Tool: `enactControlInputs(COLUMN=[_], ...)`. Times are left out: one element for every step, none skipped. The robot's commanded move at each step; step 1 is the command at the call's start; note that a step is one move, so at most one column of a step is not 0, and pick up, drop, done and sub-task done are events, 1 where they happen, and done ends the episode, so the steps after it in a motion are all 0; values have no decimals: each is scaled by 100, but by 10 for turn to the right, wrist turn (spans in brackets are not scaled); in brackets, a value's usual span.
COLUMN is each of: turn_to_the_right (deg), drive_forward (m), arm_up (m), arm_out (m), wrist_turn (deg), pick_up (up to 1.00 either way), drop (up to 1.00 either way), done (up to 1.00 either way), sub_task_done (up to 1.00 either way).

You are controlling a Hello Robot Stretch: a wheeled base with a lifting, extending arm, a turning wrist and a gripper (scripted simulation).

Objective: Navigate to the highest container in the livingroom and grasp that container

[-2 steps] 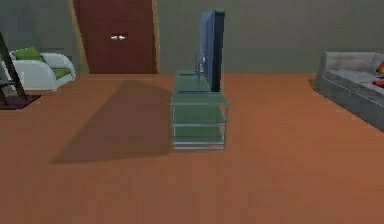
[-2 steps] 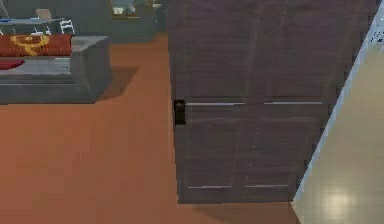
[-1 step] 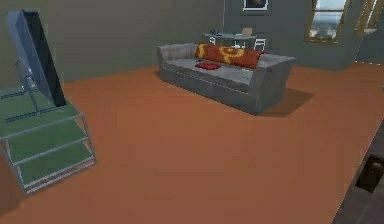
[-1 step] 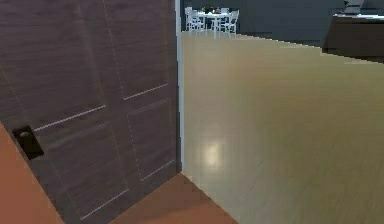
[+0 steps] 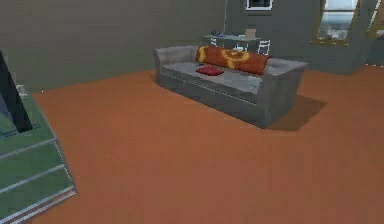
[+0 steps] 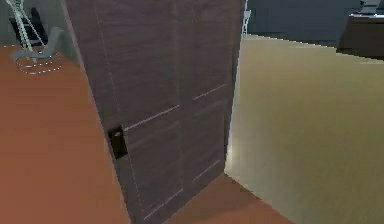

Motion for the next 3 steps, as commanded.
enactControlInputs(turn_to_the_right=[180,30,0], drive_forward=[0,0,80], arm_up=[0,0,0], arm_out=[0,0,0], wrist_turn=[0,0,0], pick_up=[0,0,0], drop=[0,0,0], done=[0,0,0], sub_task_done=[0,0,0])
